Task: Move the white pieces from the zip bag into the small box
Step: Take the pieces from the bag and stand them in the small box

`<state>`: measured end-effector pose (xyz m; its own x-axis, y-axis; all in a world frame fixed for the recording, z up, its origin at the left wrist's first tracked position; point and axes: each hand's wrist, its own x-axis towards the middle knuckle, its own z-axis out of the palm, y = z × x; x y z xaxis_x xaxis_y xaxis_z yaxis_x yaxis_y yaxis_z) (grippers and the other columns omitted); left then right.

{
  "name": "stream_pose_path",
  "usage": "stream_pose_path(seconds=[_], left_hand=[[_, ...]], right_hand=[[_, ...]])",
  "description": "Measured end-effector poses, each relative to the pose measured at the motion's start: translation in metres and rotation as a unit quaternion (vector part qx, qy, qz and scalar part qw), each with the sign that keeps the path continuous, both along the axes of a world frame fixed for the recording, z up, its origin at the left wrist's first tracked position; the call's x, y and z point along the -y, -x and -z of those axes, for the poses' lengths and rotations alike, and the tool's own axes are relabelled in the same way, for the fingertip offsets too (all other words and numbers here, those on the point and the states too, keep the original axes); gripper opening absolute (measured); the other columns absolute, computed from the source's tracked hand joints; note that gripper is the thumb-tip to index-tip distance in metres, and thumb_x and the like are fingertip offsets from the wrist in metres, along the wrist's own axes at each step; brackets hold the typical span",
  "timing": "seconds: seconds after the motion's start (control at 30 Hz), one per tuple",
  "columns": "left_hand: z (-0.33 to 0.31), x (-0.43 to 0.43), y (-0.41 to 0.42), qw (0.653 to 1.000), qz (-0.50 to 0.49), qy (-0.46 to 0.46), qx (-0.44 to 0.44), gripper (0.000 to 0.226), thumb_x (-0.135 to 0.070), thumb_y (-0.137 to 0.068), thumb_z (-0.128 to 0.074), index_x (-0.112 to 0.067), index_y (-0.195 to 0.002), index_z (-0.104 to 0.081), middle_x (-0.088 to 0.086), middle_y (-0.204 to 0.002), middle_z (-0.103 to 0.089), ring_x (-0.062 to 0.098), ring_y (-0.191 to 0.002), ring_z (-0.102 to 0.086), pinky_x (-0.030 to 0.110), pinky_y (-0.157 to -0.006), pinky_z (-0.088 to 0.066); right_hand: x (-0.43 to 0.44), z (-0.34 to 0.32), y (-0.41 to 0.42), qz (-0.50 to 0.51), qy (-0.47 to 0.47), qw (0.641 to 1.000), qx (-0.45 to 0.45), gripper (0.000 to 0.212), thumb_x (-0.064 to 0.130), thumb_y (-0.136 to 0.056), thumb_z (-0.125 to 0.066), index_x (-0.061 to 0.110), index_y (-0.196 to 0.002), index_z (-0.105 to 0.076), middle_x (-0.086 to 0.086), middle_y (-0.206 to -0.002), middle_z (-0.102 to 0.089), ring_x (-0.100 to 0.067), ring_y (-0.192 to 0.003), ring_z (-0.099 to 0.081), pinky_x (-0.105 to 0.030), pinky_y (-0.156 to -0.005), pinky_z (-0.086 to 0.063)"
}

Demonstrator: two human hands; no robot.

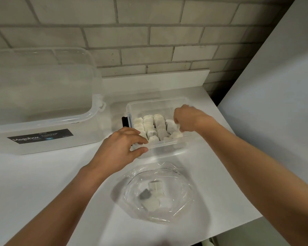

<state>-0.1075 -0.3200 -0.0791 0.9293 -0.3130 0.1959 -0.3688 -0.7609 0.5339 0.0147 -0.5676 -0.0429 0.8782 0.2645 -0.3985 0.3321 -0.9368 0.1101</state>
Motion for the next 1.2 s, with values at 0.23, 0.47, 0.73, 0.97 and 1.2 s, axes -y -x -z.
stream_pose_path(seconds=[0.23, 0.47, 0.73, 0.97, 1.2], left_hand=[[-0.008, 0.003, 0.031, 0.994, -0.004, 0.053, 0.097, 0.031, -0.04, -0.091, -0.074, -0.027, -0.119, -0.073, -0.01, -0.121, -0.059, 0.008, -0.105, -0.053, 0.023, -0.091, -0.047], [0.025, 0.023, 0.105, 0.998, 0.062, 0.008, 0.002, 0.013, -0.038, -0.097, -0.064, -0.031, -0.104, -0.072, -0.015, -0.086, -0.066, 0.007, -0.074, -0.065, 0.027, -0.065, -0.053], [0.048, 0.021, 0.108, 0.96, 0.073, -0.22, -0.159, 0.031, -0.031, -0.091, -0.067, -0.035, -0.121, -0.066, -0.011, -0.116, -0.062, 0.021, -0.106, -0.063, 0.037, -0.079, -0.053], [0.044, 0.024, 0.105, 0.936, 0.165, -0.276, -0.146, 0.03, -0.036, -0.089, -0.065, -0.037, -0.119, -0.064, -0.012, -0.116, -0.058, 0.017, -0.109, -0.059, 0.036, -0.074, -0.053], [0.05, 0.02, 0.104, 0.933, 0.179, -0.284, -0.131, 0.039, -0.042, -0.094, -0.064, -0.045, -0.133, -0.059, -0.014, -0.127, -0.054, 0.015, -0.123, -0.05, 0.034, -0.076, -0.05]], right_hand=[[0.036, -0.075, 0.092, 0.113, -0.387, 0.898, 0.176, 0.018, 0.019, -0.092, -0.076, 0.024, -0.109, -0.076, 0.011, -0.098, -0.077, -0.002, -0.079, -0.072, -0.02, -0.074, -0.059], [0.002, 0.01, 0.216, 0.083, -0.406, 0.91, -0.022, 0.012, 0.023, -0.093, -0.074, 0.026, -0.103, -0.08, 0.014, -0.095, -0.079, -0.006, -0.089, -0.074, -0.027, -0.085, -0.058], [-0.009, 0.096, 0.234, 0.086, -0.173, 0.981, 0.032, 0.033, 0.026, -0.098, -0.058, 0.036, -0.129, -0.066, 0.002, -0.124, -0.071, -0.034, -0.104, -0.069, -0.04, -0.086, -0.055], [-0.025, 0.083, 0.229, -0.025, -0.196, 0.98, -0.002, 0.038, 0.018, -0.096, -0.063, 0.034, -0.131, -0.068, 0.007, -0.137, -0.058, -0.027, -0.115, -0.063, -0.045, -0.088, -0.056], [-0.021, 0.092, 0.235, -0.086, -0.182, 0.978, 0.048, 0.025, 0.028, -0.101, -0.056, 0.028, -0.114, -0.077, 0.003, -0.146, -0.053, -0.029, -0.118, -0.062, -0.041, -0.076, -0.057]])
